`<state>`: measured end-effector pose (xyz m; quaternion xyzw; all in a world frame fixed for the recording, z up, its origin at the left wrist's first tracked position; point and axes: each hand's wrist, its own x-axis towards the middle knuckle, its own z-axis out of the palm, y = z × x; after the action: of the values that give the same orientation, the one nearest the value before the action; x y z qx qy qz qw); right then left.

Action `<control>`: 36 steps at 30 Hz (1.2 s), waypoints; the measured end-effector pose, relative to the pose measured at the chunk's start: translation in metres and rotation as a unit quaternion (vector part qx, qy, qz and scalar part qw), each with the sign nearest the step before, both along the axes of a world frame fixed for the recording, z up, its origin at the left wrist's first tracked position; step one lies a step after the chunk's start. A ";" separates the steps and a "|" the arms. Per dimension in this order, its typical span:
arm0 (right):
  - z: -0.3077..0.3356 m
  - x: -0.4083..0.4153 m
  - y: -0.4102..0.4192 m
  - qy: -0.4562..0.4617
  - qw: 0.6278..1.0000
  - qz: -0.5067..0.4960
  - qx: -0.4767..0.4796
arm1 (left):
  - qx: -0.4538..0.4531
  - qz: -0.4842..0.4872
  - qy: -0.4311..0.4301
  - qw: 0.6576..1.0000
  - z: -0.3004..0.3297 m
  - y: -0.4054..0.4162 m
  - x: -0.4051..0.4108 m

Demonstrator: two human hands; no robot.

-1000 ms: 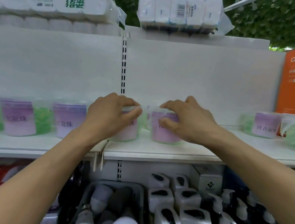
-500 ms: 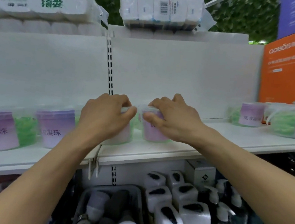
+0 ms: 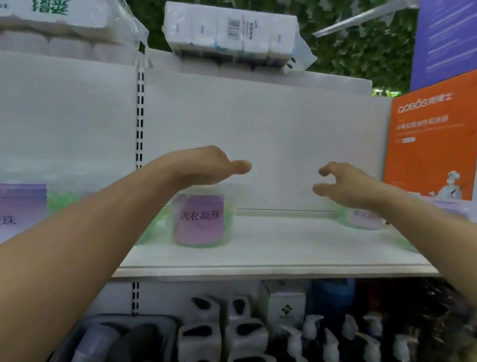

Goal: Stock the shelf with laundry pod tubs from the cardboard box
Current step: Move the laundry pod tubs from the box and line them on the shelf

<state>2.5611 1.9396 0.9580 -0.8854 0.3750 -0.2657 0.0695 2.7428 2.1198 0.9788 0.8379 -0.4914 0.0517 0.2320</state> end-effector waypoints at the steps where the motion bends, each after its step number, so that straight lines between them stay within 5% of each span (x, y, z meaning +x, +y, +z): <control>1: 0.005 -0.005 -0.014 0.045 0.998 -0.031 -0.020 | 0.030 0.020 -0.014 0.999 0.000 -0.008 0.002; 5: 0.010 -0.012 -0.055 0.211 0.966 -0.135 -0.069 | 0.090 0.073 -0.011 0.993 -0.005 -0.019 0.010; 9: 0.012 -0.010 -0.067 0.256 0.949 -0.161 -0.090 | 0.090 0.081 -0.010 0.993 -0.006 -0.020 0.011; 14: 0.017 0.006 -0.065 0.181 0.961 -0.113 -0.177 | 0.084 0.081 -0.008 0.993 -0.006 -0.022 0.011; 19: 0.021 0.020 -0.055 0.067 0.994 0.011 -0.088 | 0.082 0.081 0.005 0.993 -0.007 -0.020 0.011; 25: 0.002 0.010 -0.071 0.169 0.982 -0.057 -0.068 | 0.078 0.075 0.006 0.994 -0.007 -0.020 0.010; 30: -0.009 0.018 -0.062 0.104 0.976 -0.092 -0.166 | 0.080 0.069 0.003 0.994 -0.007 -0.018 0.008; 36: -0.015 0.058 -0.023 0.033 0.985 0.089 -0.145 | 0.076 0.068 0.016 0.995 -0.007 -0.017 0.010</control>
<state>2.6194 1.9165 0.9430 -0.9244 0.2543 -0.2802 -0.0483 2.7529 2.1024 0.9719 0.8853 -0.4319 0.0169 0.1717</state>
